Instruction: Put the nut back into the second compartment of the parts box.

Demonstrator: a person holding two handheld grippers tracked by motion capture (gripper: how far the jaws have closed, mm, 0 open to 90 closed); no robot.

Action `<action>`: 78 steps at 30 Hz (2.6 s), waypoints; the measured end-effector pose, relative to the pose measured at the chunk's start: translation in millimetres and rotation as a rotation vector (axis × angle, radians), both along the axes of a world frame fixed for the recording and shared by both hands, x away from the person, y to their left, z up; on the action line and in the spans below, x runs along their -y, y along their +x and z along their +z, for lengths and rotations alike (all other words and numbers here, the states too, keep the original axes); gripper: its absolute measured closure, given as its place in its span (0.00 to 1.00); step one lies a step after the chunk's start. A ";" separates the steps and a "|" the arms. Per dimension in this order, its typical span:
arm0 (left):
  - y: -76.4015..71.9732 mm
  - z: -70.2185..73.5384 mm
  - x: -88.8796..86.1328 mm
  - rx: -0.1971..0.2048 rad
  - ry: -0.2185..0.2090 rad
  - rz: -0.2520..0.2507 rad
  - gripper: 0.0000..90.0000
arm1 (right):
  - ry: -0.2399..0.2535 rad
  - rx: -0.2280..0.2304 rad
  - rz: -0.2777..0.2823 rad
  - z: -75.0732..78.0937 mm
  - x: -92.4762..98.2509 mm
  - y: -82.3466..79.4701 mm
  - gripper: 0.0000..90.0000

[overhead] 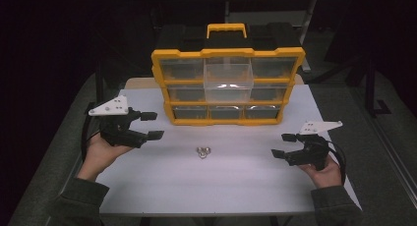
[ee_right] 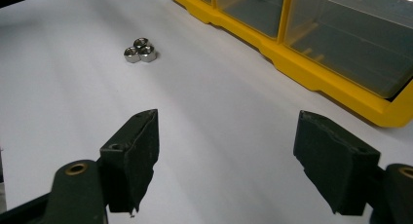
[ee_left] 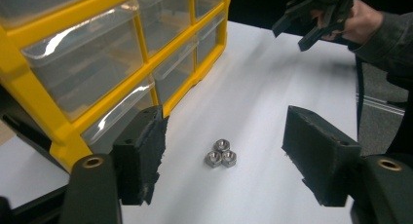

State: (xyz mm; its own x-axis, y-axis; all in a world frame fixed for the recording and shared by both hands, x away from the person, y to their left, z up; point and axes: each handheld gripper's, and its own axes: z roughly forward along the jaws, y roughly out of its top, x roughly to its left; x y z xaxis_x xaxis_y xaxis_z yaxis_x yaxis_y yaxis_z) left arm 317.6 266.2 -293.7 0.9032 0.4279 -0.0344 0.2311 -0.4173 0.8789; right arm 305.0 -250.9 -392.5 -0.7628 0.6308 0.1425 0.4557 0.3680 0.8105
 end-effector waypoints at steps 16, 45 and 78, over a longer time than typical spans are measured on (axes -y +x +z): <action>-13.0 -27.8 -8.7 0.008 0.021 0.077 0.34 | -0.026 0.008 0.075 13.4 -28.0 6.0 0.27; -29.8 -73.8 -25.2 0.015 0.010 0.193 0.32 | -0.118 -0.053 0.253 0.2 -124.7 41.8 0.37; -32.2 -81.5 -26.2 0.025 -0.006 0.188 0.31 | -0.279 -0.076 0.340 -46.9 -216.1 77.1 0.75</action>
State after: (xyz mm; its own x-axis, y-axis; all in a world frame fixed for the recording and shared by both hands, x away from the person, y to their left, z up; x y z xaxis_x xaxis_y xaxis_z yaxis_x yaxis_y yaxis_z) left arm 285.4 292.5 -375.2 0.8077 0.5894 -0.0159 0.2826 -0.3634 0.8877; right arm 382.1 -34.9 -439.4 -0.9273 0.3683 0.0666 0.3258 0.7068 0.6279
